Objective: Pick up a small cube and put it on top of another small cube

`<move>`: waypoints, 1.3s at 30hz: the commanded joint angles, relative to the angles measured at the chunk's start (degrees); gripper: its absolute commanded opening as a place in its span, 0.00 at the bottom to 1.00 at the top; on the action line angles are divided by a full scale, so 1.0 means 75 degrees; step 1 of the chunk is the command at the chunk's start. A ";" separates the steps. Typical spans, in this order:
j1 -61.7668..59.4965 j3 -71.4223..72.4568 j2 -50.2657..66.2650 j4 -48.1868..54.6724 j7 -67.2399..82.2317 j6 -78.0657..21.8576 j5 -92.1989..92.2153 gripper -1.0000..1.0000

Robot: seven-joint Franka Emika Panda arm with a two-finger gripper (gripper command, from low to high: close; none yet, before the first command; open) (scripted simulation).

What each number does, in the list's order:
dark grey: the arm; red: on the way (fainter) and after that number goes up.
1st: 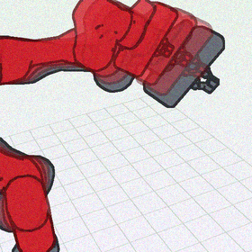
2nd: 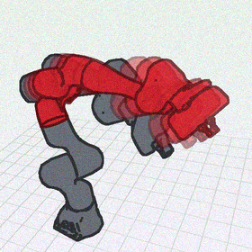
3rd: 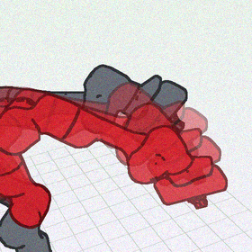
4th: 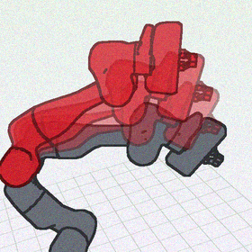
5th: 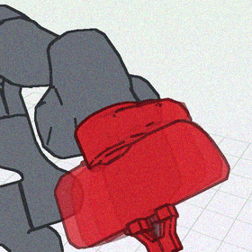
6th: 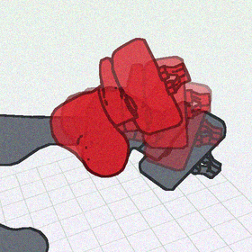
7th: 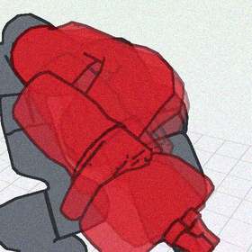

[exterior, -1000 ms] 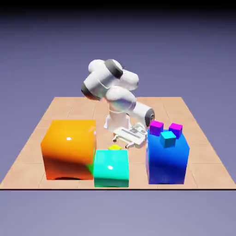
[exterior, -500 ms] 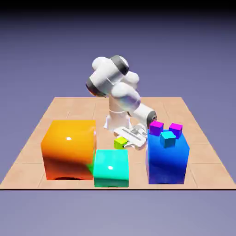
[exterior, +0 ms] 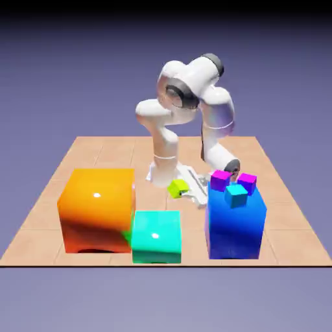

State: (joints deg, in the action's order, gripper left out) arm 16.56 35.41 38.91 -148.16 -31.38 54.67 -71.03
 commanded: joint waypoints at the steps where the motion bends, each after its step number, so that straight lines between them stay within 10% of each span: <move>1: 0.0277 -0.0121 -0.0162 0.0152 0.0047 -0.0020 0.0310 0.00; 13: 0.2650 -0.1310 -0.3173 0.2212 0.2040 0.0877 0.2973 0.00; 39: -0.2693 0.2784 -0.1972 0.3325 0.3466 0.2341 -0.2402 0.00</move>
State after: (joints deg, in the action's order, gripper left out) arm -3.64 56.30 24.12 -123.22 -5.41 72.18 -88.96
